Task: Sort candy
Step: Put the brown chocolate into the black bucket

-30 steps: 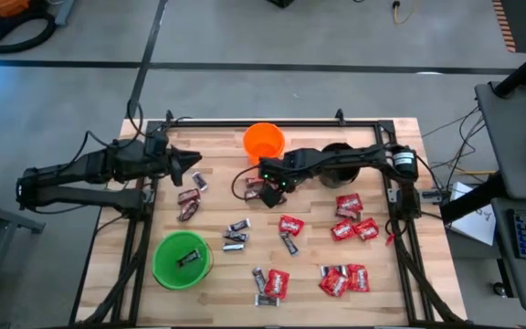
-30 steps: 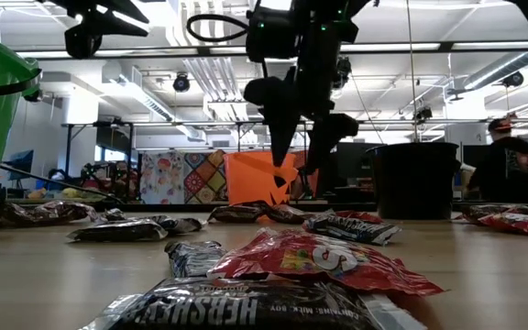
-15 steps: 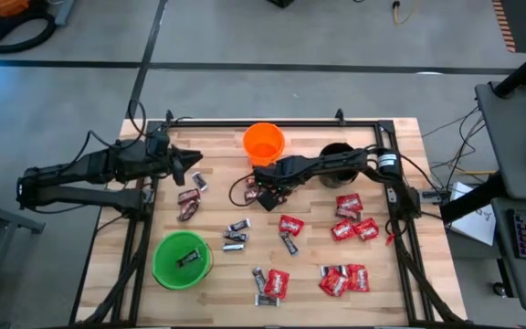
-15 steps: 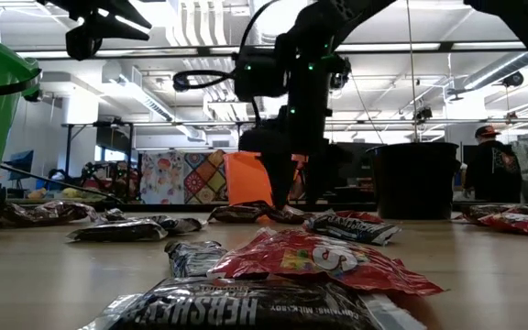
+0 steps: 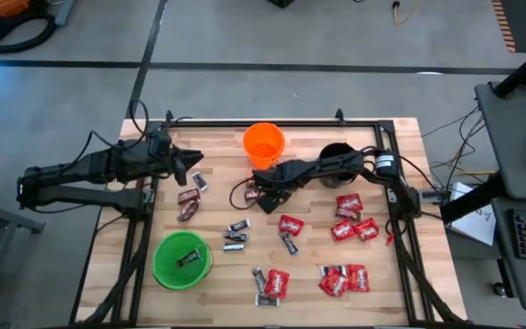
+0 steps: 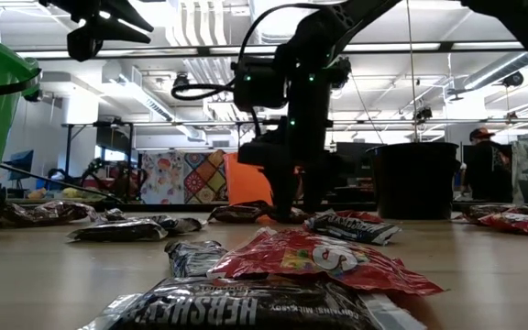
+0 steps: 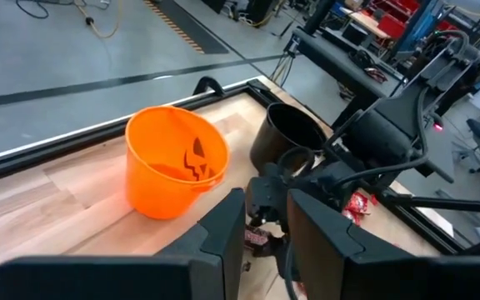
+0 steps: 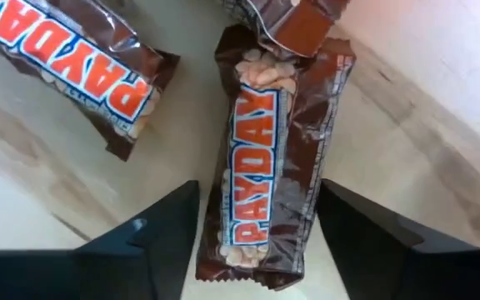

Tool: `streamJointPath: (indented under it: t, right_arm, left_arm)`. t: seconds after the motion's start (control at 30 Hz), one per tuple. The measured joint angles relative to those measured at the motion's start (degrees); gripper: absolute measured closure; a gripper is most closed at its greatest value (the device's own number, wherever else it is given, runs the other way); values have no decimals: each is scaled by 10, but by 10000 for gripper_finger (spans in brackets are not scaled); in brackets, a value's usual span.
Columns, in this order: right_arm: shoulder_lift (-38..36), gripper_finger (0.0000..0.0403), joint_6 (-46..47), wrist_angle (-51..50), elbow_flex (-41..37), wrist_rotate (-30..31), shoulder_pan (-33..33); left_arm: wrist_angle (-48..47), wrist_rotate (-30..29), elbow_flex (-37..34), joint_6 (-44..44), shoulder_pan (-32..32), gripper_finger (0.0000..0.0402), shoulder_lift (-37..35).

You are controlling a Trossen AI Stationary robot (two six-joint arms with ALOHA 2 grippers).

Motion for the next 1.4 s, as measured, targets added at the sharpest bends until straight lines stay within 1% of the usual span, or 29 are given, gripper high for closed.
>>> streamJointPath:
  t: [0.27,0.37,0.47,0.6,0.8,1.07,1.2,1.4]
  right_arm:
    - [-2,283,7,-3,-4,-26,1]
    - [-4,312,8,-3,-5,-29,1]
    - [-9,331,8,-5,-5,-31,1]
    - [-22,335,10,-10,-5,-33,1]
    - [-61,321,19,-42,-5,-34,1]
    - [-176,332,42,-54,-5,-35,-1]
    - [-230,331,77,-106,-5,-31,-18]
    - [-292,331,133,-251,-5,-11,-69]
  left_arm:
    - [0,0,0,7,0,324,0]
    - [0,0,0,7,0,324,0]
    - [0,0,0,11,0,324,0]
    - [0,0,0,12,0,324,-1]
    - [-1,0,0,18,0,324,-1]
    - [-2,0,0,18,0,324,0]
    - [-2,1,0,18,0,324,0]
    - [-2,1,0,19,0,324,1]
